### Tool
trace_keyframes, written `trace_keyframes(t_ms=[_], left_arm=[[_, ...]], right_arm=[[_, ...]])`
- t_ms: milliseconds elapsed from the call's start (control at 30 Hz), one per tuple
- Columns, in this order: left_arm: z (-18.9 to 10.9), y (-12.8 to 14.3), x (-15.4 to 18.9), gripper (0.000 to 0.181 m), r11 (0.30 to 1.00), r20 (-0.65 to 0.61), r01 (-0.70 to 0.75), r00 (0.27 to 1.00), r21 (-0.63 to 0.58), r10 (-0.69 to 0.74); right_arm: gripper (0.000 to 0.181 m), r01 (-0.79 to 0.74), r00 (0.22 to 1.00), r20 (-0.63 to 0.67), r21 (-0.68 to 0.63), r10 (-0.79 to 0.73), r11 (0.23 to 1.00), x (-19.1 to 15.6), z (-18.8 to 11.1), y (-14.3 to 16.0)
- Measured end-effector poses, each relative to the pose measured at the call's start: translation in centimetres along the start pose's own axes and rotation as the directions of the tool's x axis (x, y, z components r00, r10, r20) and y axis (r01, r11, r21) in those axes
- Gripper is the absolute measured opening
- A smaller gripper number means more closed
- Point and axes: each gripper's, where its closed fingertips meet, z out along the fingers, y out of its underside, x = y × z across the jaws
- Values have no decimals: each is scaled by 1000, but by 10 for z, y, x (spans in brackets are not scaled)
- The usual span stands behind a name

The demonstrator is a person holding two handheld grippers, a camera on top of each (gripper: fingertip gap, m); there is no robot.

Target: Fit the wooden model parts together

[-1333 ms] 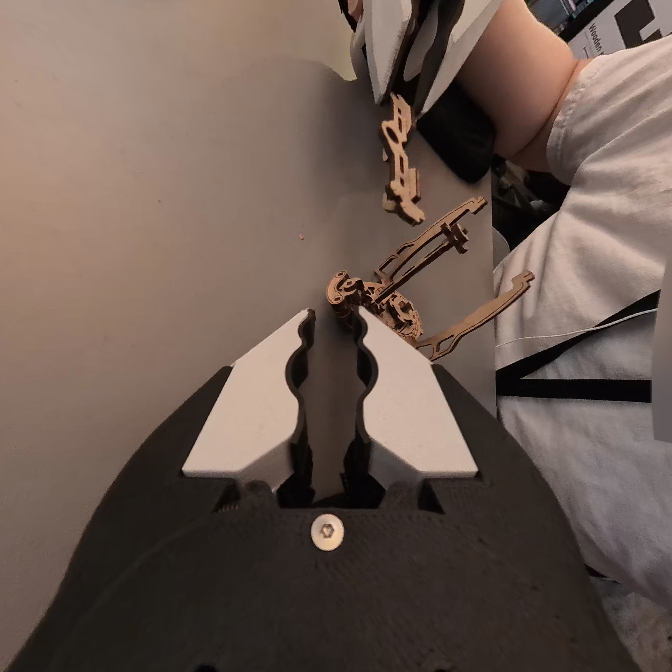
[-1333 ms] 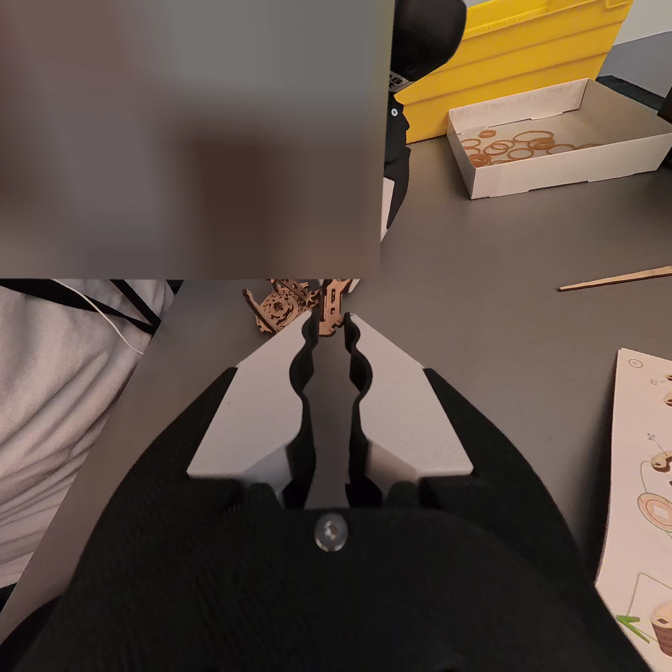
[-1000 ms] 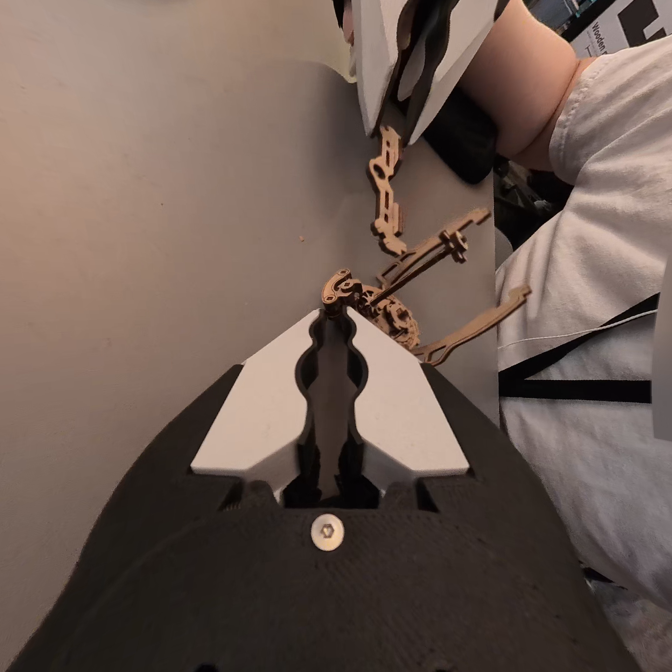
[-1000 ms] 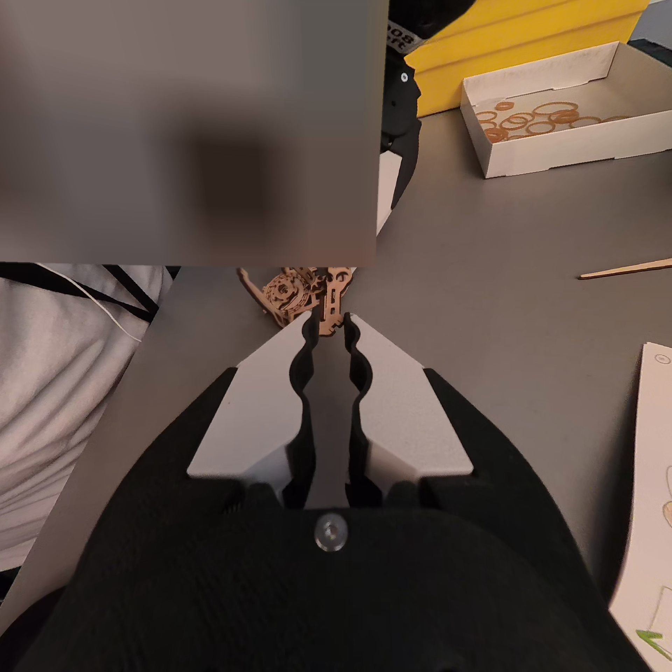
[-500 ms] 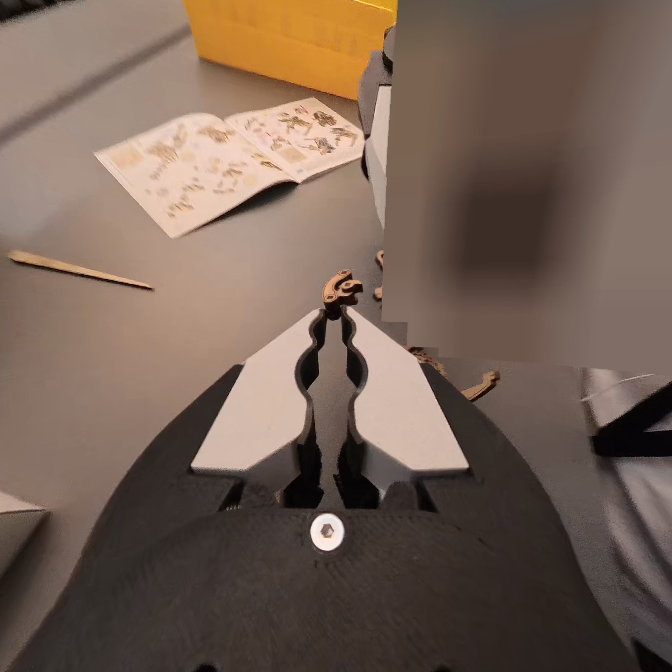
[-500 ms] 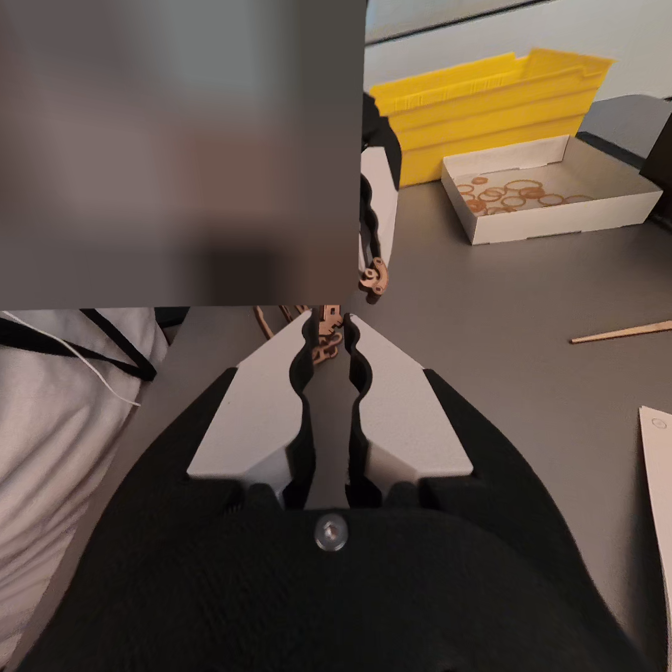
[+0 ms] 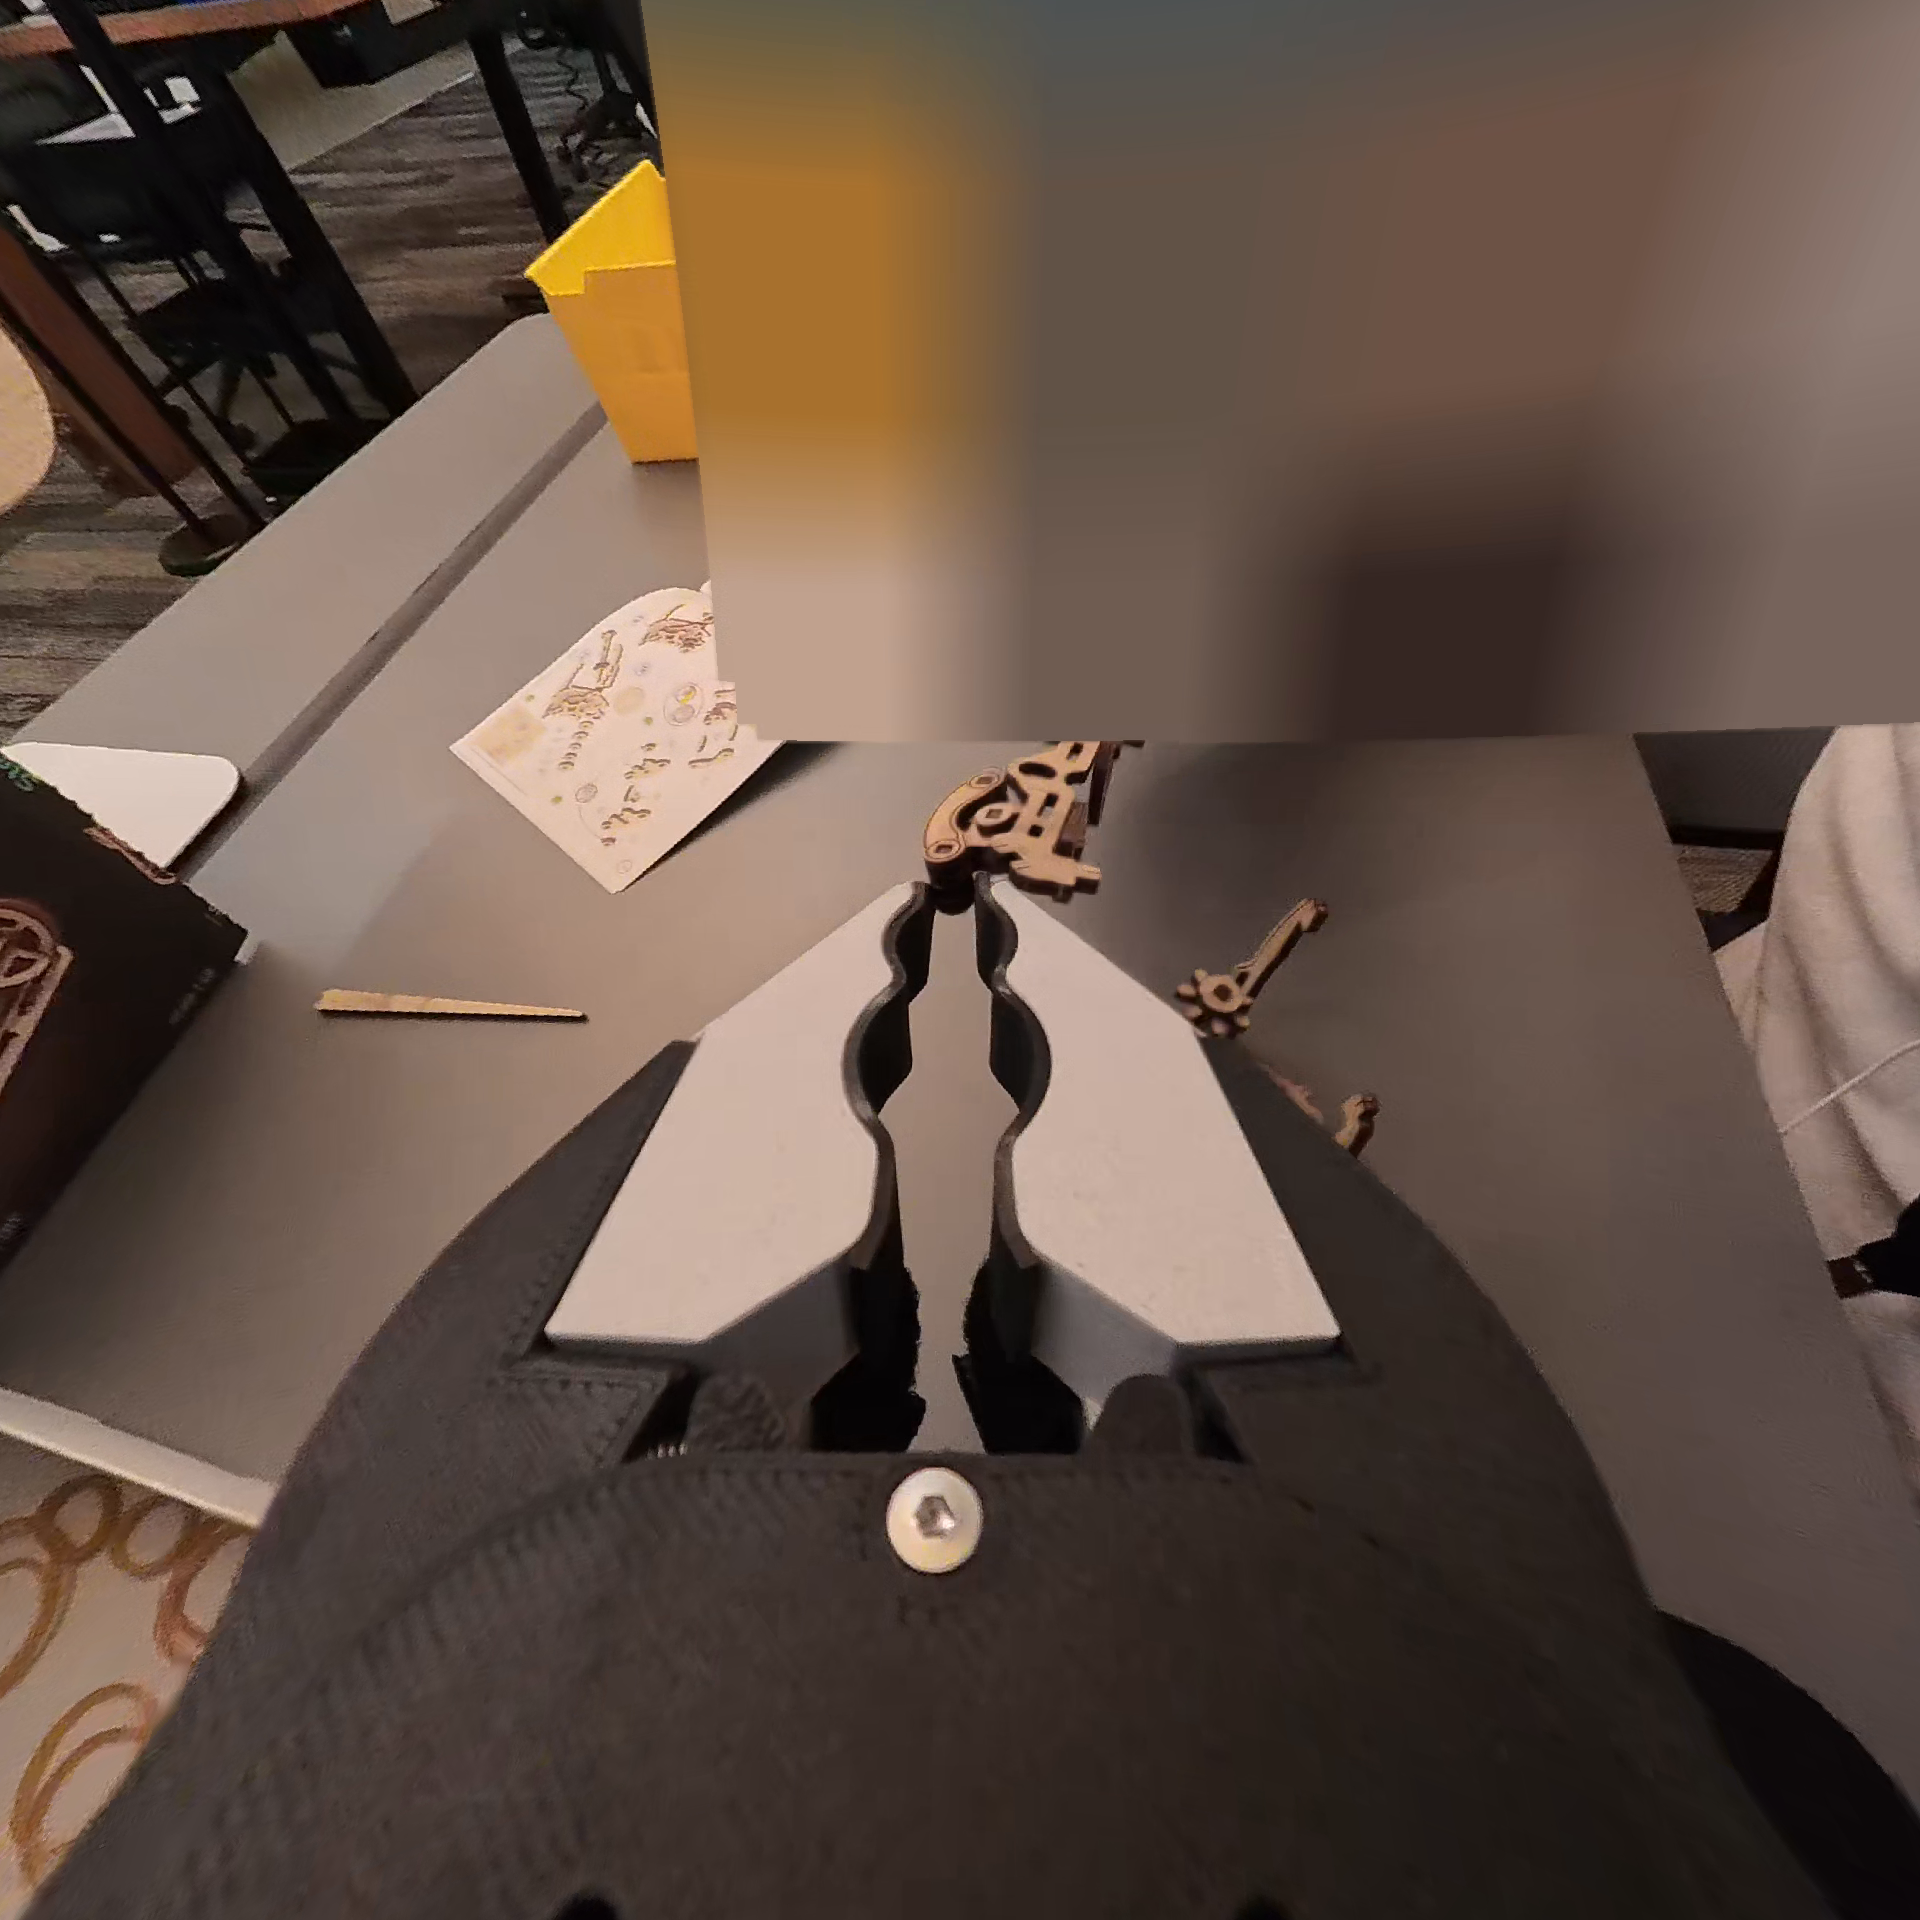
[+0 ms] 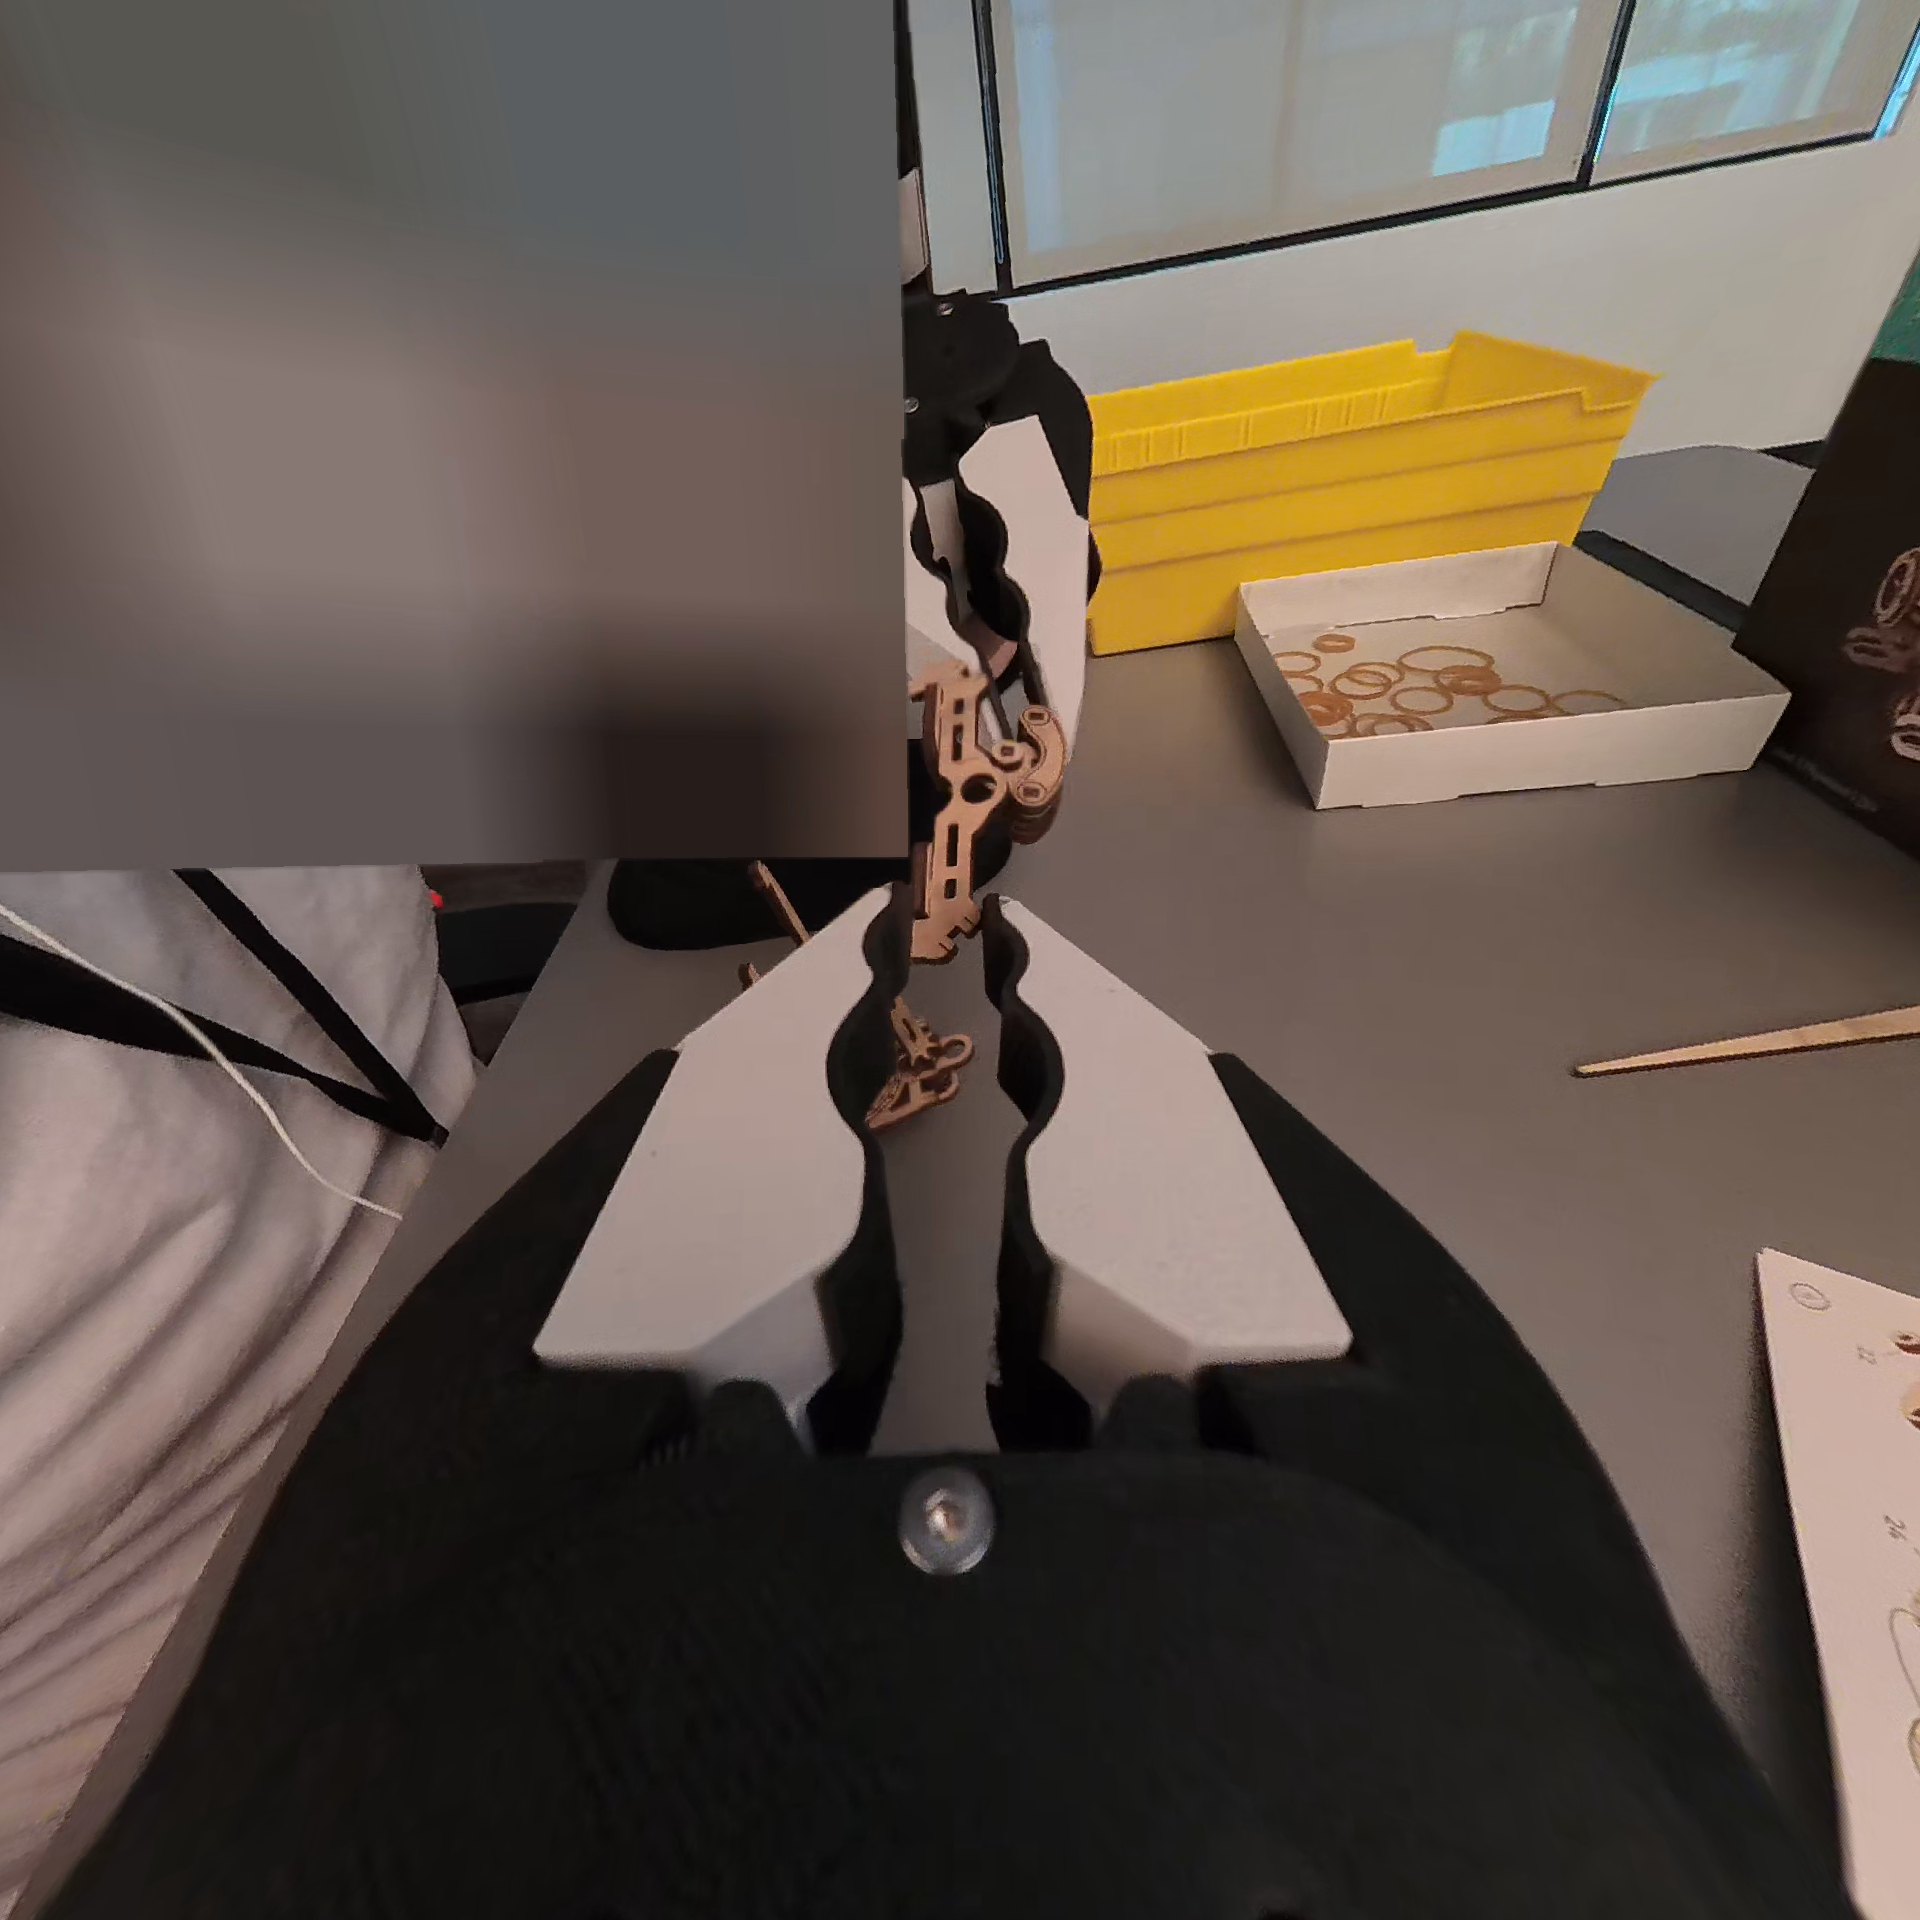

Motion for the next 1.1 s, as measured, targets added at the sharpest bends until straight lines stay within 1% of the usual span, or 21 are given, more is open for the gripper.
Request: trace_keyframes(t_ms=[100,133,167,200,267,300,367,433,467,533,600,633,667,733,800,867,933,1000,1033,1067,1100], left_arm=[[3,14,-9,6,996,47,-54,997,-65,57],[3,22,-14,6,993,71,-66,995,-93,73],[3,29,-19,6,991,90,-74,992,-112,84],[3,35,-23,6,990,97,-73,992,-123,85],[1,41,-28,6,990,108,-62,991,-127,76],[-1,42,-30,6,990,116,-66,990,-124,80],[-5,43,-37,6,989,151,-81,983,-127,100],[-8,44,-42,6,988,182,-96,976,-125,118],[-10,45,-44,6,988,192,-94,974,-123,117],[-12,44,-48,6,989,215,-89,970,-116,113],[-14,42,-49,6,990,230,-92,966,-111,116],[-15,41,-50,6,990,242,-99,963,-105,122],[-16,40,-50,6,990,254,-103,959,-100,126],[-18,39,-49,6,991,263,-99,957,-92,120],[-20,36,-47,6,993,269,-100,956,-65,114],[-20,35,-46,6,993,269,-105,956,-52,115],[-20,33,-44,6,991,266,-125,955,-42,132],[-18,29,-40,6,988,249,-154,956,-28,156],[-16,26,-38,6,985,240,-170,956,-19,170],[-14,22,-36,6,982,231,-189,955,-6,185],[-11,18,-34,6,978,224,-209,953,9,202]], right_arm=[[12,3,998,-55,-53,-5,999,11,-4,11],[12,-6,999,-50,-64,3,998,12,-5,15],[11,-20,999,-40,-87,17,996,12,-5,22],[12,-23,998,-60,-132,16,991,17,-4,33],[12,22,991,-119,-243,-52,970,31,-1,58],[12,62,986,-129,-297,-104,953,35,1,67],[12,169,964,-131,-371,-232,913,37,8,78],[12,301,912,-117,-458,-393,836,40,15,87],[12,377,867,-102,-507,-488,775,42,16,92],[12,532,728,-70,-569,-682,627,46,20,94],[13,618,609,-21,-615,-793,490,46,21,98],[13,643,573,-10,-614,-819,457,44,22,99],[15,658,564,-2,-602,-826,452,40,23,100],[19,634,601,-18,-599,-799,489,35,22,102],[29,598,638,-57,-590,-768,542,33,19,97],[29,573,697,-60,-553,-715,605,25,16,93],[28,530,755,-91,-500,-650,685,22,10,80],[21,437,852,-120,-373,-510,818,18,7,52],[19,350,901,-149,-303,-407,886,22,6,35],[20,228,947,-168,-244,-273,943,30,6,20],[20,90,981,-151,-186,-119,978,36,8,7]])
